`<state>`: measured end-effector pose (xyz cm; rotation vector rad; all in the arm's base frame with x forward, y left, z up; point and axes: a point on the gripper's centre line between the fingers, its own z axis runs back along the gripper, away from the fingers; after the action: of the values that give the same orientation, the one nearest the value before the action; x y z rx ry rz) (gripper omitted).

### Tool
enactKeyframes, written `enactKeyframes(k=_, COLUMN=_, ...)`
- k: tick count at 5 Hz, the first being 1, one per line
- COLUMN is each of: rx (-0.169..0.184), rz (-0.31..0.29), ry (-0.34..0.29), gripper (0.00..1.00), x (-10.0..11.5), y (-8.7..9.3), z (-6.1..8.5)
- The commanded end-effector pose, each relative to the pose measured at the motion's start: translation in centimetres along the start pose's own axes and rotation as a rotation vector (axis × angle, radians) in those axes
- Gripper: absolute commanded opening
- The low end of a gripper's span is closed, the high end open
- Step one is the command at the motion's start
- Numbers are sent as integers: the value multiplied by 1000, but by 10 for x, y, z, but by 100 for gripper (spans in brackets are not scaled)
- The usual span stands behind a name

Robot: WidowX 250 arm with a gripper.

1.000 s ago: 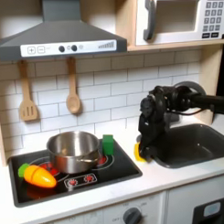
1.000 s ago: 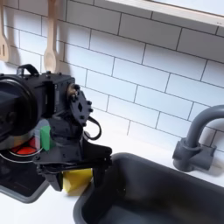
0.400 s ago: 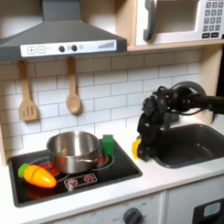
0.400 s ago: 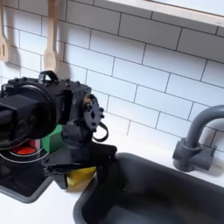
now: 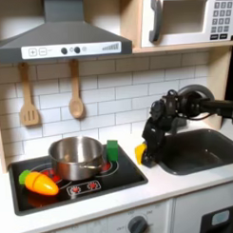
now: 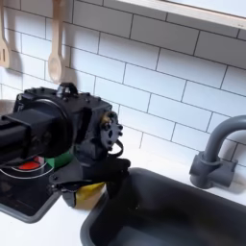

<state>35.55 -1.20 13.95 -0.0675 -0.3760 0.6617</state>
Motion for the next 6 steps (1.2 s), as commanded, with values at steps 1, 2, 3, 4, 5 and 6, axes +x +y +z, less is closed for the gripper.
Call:
enactKeyframes(k=1, rx=5, rz=45, ry=-34, gripper=100, x=4, y=0, z=-4)
enactKeyframes(k=2, rx=2, rz=69, ry=-60, gripper=100, x=7, y=-4, z=-6)
enactKeyframes(k=3, rx=7, rz=96, ry=-85, gripper=100, x=8, y=-7, z=-10)
enactKeyframes(k=4, rx=-11, rz=112, ry=-109, gripper=100, x=11, y=-12, z=-10)
enactKeyframes(k=5, rx=-15, rz=152, ry=-132, gripper=100, x=13, y=-14, z=-11)
enactKeyframes(k=6, rx=6, rz=218, ry=-152, gripper=100, x=14, y=-12, z=-13)
